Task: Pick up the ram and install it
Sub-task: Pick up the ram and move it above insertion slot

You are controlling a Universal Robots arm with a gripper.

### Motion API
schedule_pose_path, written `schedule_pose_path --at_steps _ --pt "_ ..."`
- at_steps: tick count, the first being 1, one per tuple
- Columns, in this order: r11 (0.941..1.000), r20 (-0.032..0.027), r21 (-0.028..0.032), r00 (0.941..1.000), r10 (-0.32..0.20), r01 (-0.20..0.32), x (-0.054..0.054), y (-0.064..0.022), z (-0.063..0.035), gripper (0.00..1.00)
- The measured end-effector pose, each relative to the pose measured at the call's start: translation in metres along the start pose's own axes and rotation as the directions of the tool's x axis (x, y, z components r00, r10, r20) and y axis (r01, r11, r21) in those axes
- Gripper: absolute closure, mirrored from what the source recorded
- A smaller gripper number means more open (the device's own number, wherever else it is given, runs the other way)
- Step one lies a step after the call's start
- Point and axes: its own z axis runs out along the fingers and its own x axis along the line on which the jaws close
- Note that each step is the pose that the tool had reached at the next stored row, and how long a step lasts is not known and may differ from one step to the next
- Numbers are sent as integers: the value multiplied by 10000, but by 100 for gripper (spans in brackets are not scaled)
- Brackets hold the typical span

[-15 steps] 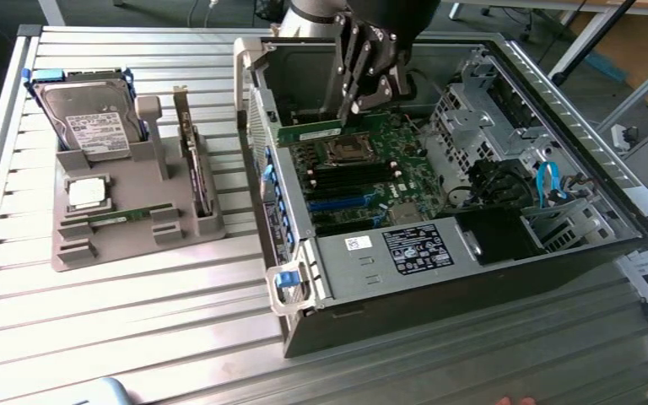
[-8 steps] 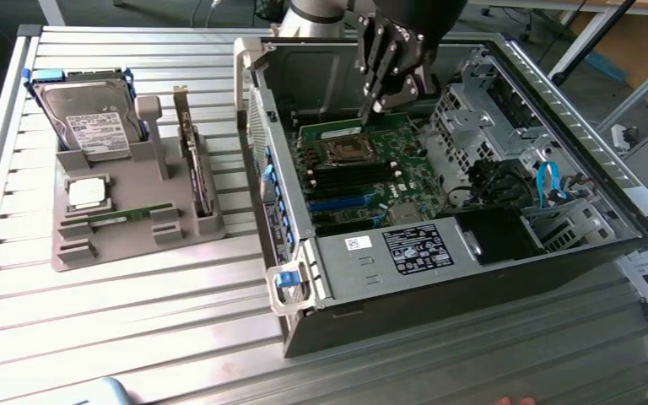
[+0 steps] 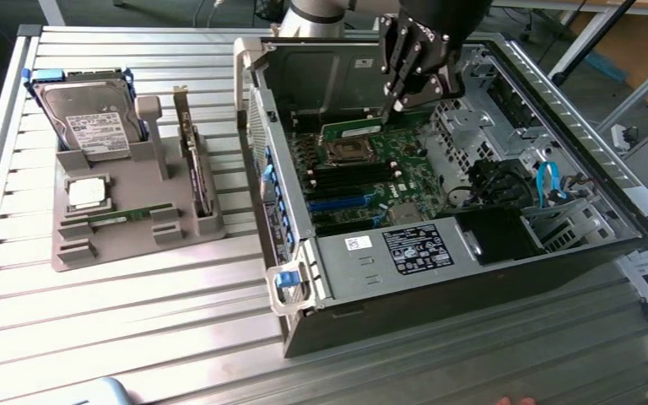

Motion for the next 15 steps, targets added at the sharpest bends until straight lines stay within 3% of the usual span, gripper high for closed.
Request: schedule_pose_path --at_steps 5,15 --pt "10000 0 0 10000 -1 1 13 -132 -3 88" --pt "9999 4 0 9999 149 -149 14 -144 -3 88"
